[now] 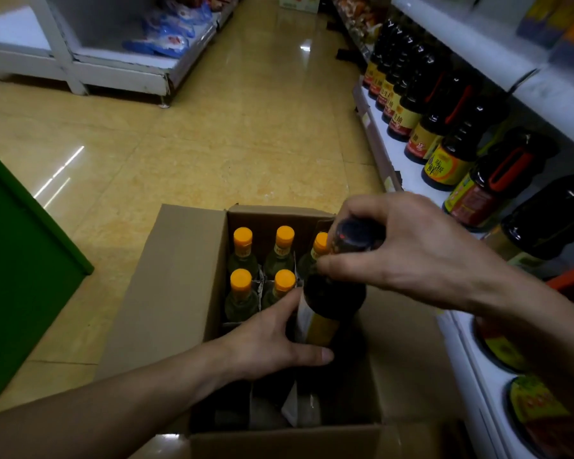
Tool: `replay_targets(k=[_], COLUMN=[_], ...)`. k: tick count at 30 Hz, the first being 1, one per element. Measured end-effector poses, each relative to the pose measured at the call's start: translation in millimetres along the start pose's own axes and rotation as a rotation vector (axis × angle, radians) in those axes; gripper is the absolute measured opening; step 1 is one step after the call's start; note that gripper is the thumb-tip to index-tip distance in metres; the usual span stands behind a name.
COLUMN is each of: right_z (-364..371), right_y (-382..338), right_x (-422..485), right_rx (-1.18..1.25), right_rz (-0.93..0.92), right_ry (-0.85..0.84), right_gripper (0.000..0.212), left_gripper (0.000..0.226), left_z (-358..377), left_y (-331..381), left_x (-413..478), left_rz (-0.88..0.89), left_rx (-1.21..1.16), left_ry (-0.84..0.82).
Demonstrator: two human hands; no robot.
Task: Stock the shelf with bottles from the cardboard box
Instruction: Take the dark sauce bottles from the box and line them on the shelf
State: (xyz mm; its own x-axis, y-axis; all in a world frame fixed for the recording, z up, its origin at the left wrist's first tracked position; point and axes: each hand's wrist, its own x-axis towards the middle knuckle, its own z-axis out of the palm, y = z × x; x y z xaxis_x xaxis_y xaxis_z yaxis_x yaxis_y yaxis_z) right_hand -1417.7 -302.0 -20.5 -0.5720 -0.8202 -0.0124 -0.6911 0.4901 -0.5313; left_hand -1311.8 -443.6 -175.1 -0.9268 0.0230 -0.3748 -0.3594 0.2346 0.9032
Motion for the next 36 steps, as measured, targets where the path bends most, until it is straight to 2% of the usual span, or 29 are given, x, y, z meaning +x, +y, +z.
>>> replay_targets(k=[3,6,10,17,20,22,26,31,36], right_z=[-9.1,-9.1,1.4,64.6,76.9,75.7,60.4,52.0,44.0], right_y=[-10.7,-17.2,-13.7,-7.5,-9.3,-9.7,-5.7,4.7,6.4], right_x=[1.6,7.7,16.9,10.4,10.8,14.5,19.3,17.4,18.8], right_rx=[0.256,0.402,0.38,0.464,0.504,0.512,0.631,0.764,1.019], right_rz=[-0.04,-0.078,-0.032,0.004,0.039,0.067,0.064,-0.008,-0.084], right_ry=[0.108,0.204,0.204,0.121,0.162,0.231,0.234,0.136,-0.042], right_gripper=[0.035,0.033,0.042,0.094,0.099,0.091,0.073,0.081,0.066], left_gripper=[0.077,0.075,0.067,0.064,0.058,0.05,0.073,0.086,0.078], left_z=[2.1,2.1,0.6,-21.6,-18.3,-11.6,-10.2,-28.9,-37.0], left_y=[6.7,12.8,18.1,30.4,36.4,38.8,40.6,46.9,50.9], left_x=[-5.4,-13.2,-19.9,-15.2,-11.1,-11.0,-16.0,-27.1,-37.3], left_rz=[0.031,0.072,0.117,0.244,0.294,0.304,0.285,0.242,0.215], left_rx=[-0.065,-0.165,-0.267,-0.294,-0.305,-0.257,-0.132,-0.262,-0.512], left_ry=[0.073,0.162,0.267,0.47,0.575,0.638,0.544,0.238,-0.081])
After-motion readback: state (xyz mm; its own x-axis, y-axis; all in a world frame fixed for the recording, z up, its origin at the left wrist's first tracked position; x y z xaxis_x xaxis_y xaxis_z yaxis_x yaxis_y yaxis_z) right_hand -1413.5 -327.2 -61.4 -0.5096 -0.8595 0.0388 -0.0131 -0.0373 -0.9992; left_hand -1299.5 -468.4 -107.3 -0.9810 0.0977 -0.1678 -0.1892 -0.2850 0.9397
